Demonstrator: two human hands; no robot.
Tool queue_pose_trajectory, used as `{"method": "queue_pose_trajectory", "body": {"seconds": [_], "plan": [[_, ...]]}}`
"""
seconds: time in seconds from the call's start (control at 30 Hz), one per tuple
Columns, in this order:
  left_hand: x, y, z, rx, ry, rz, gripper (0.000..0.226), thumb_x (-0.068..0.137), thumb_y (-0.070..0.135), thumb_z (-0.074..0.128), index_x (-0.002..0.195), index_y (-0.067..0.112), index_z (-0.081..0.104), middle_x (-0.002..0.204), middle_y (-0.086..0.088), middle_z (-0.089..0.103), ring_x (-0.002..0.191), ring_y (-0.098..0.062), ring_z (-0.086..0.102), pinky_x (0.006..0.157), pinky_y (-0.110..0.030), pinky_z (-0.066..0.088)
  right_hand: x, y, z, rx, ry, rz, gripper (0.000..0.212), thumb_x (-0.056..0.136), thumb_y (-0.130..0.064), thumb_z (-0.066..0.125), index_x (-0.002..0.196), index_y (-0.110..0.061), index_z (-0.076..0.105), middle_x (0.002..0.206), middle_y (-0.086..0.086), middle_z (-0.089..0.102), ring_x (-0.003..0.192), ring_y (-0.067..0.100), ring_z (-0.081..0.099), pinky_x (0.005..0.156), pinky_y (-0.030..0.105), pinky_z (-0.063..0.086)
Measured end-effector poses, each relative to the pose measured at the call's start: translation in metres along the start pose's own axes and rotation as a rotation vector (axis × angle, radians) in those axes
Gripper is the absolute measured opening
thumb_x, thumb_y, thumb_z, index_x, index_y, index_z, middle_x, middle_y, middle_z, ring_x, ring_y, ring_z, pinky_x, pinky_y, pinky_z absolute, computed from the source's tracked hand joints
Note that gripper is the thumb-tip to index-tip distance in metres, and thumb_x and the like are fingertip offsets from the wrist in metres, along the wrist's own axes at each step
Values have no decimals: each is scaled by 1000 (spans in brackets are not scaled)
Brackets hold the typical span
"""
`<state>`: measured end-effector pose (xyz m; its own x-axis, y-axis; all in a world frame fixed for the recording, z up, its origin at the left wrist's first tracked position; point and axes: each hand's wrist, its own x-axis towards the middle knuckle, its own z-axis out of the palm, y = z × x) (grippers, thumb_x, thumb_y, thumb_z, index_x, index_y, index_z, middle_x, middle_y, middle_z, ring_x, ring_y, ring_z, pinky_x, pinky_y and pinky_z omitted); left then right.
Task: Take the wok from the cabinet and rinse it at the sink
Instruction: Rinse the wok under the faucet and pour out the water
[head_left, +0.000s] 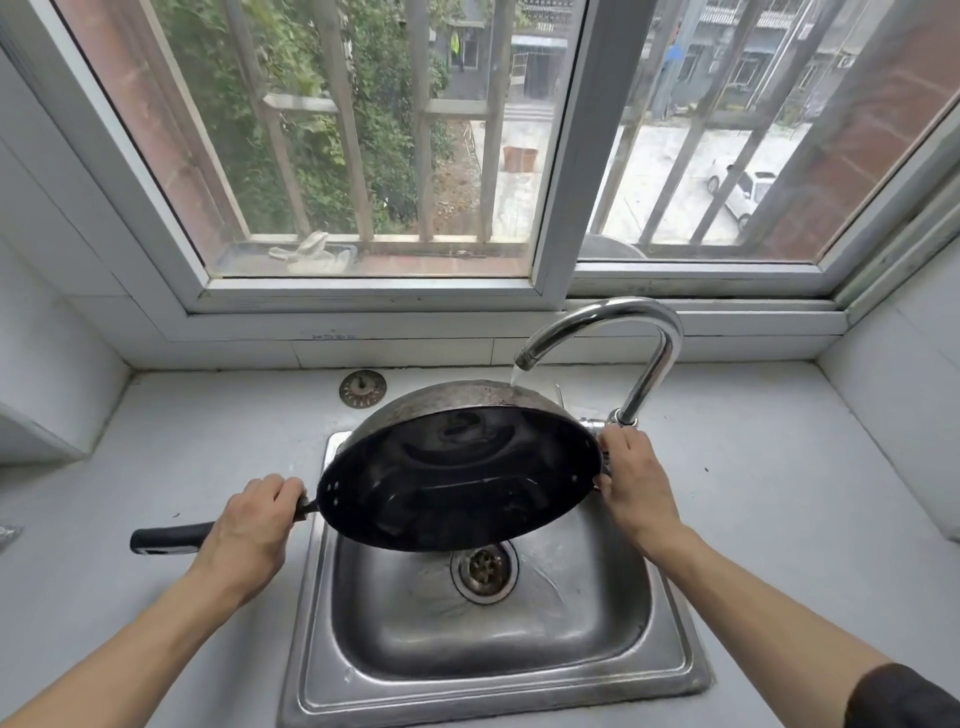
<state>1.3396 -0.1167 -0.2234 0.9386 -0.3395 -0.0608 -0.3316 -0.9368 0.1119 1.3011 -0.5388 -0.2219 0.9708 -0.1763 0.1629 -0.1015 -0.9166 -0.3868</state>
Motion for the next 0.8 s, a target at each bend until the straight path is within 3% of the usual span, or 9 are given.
{"method": "queue_pose_trajectory", "body": {"seconds": [0.33,0.67,0.8], "plan": [[11,-1,1,-4,1,1,25,70,-12,66,83,7,58,74,-8,52,63,-30,48,52,-43,45,14,10,16,30,-1,3,41,68,14,64,89,-17,46,92,1,49,84,22,44,69,33,43],[11,6,5,-42,4,-2,25,73,-11,65,84,10,57,75,-5,51,64,-27,47,56,-42,46,10,20,16,44,32,19,42,69,14,67,88,-18,47,91,2,52,83,22,47,69,35,48],[21,11,1,-25,27,34,28,69,-14,64,83,10,56,73,-5,49,62,-27,45,52,-40,43,3,29,11,61,40,27,47,67,13,72,89,-19,47,90,-2,49,83,19,43,71,26,39]]}}
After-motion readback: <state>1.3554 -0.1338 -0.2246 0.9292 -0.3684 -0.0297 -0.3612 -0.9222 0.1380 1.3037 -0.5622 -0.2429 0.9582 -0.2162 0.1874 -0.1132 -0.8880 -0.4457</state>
